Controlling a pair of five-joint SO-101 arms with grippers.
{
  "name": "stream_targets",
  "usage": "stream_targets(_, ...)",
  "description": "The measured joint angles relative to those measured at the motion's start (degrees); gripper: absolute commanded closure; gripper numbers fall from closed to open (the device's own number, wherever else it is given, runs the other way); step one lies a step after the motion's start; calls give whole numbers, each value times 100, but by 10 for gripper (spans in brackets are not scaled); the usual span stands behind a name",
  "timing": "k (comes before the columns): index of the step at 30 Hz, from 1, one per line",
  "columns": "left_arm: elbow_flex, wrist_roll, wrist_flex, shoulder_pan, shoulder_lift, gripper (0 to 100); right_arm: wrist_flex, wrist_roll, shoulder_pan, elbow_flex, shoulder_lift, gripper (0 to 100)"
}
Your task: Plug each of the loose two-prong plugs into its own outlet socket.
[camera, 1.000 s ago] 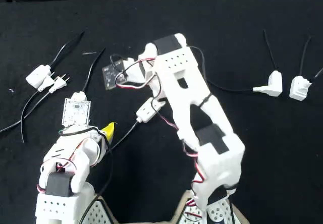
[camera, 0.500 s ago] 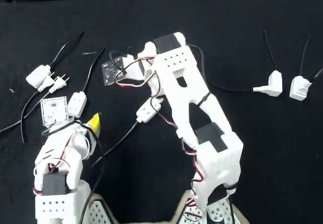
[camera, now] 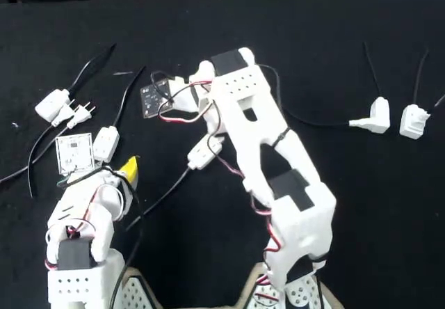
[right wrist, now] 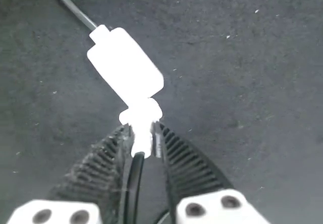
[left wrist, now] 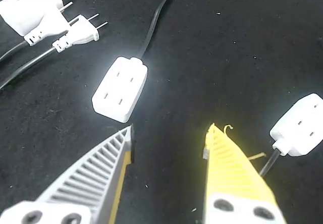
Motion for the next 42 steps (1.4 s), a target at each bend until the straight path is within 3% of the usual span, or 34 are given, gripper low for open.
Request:
stream_targets(10, 0, 0, 0, 0, 0, 766, -1046, -114, -9, 1521, -818, 988)
stream_targets(23, 0, 0, 0, 0, 0, 766, -1398, -325, -360, 1574, -826, 988)
stream_targets(42, 0, 0, 0, 0, 0, 766, -1002, 1187, -360, 1011, -554, 988)
